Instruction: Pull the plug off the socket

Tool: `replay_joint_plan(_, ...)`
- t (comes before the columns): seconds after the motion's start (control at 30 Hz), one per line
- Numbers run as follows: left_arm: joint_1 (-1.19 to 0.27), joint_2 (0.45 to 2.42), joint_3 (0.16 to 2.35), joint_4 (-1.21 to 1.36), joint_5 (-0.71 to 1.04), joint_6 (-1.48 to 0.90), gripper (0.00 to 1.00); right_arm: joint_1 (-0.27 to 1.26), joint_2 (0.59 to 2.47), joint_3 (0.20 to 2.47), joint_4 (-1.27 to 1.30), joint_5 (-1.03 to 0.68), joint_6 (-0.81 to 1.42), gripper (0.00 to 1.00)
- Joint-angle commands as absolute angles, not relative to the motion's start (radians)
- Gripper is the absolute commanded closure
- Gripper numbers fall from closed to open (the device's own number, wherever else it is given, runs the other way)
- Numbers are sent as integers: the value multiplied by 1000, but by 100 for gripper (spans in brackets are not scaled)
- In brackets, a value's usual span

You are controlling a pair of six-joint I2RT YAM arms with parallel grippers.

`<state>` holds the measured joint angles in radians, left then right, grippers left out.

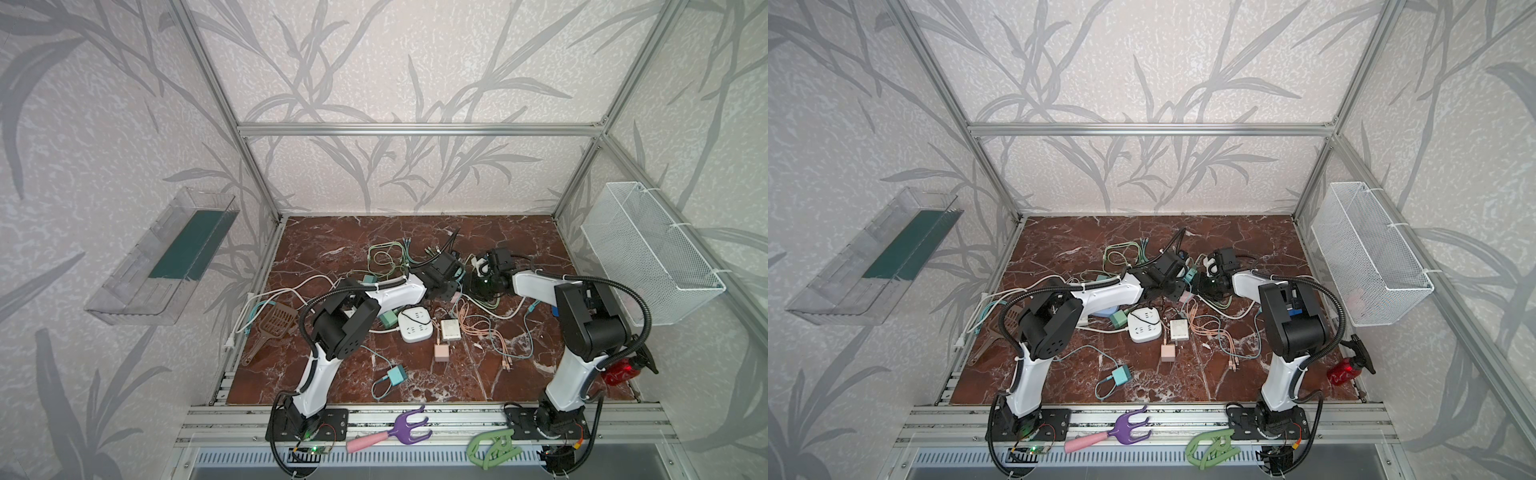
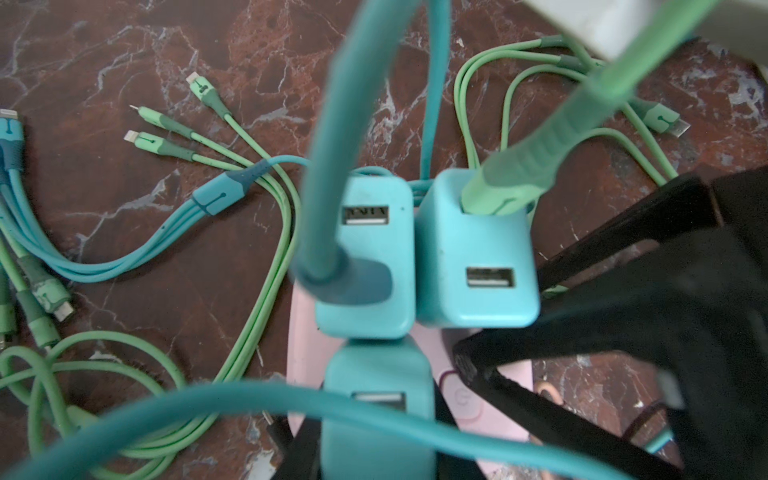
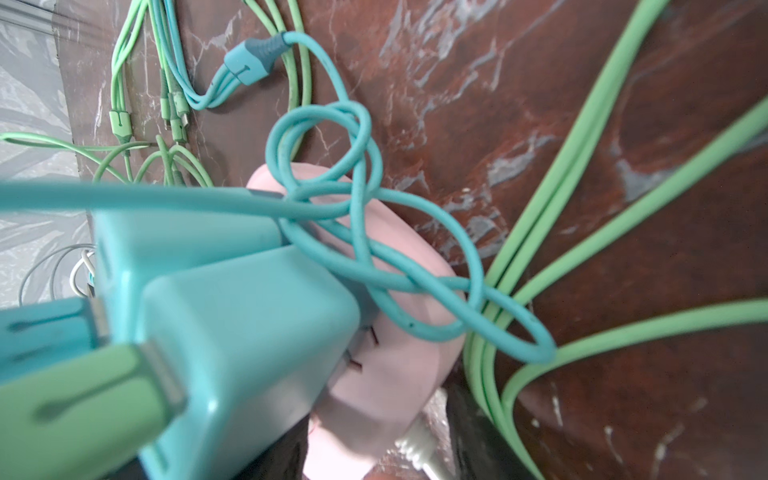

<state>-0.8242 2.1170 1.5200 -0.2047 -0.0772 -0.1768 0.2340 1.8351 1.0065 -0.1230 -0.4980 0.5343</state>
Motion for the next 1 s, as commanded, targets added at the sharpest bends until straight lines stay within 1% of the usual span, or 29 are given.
replay_joint_plan(0.0,-863,2130,1570,-189,-57,-162,87,248,1820,1004,-149,-480,532,47)
replay_joint_plan(0.23,-877,2125,1577,-181,-61,-159,89,257,1820,995,-224,-404,509,47)
replay_joint_plan(0.43,-884,2100,1577,-149,-58,-144,90,263,1860,1023,-299,-351,491,47)
replay_joint_plan(0.6,-907,2086,1559,-130,-103,-71,90,263,1855,1008,-276,-354,504,47)
replay_joint_plan(0.77,-905,2075,1535,-112,-93,-73,90,262,1855,1009,-251,-376,515,47)
replay_joint_plan(0.97,-904,2026,1455,-19,-72,-94,91,262,1868,1014,-260,-363,512,47)
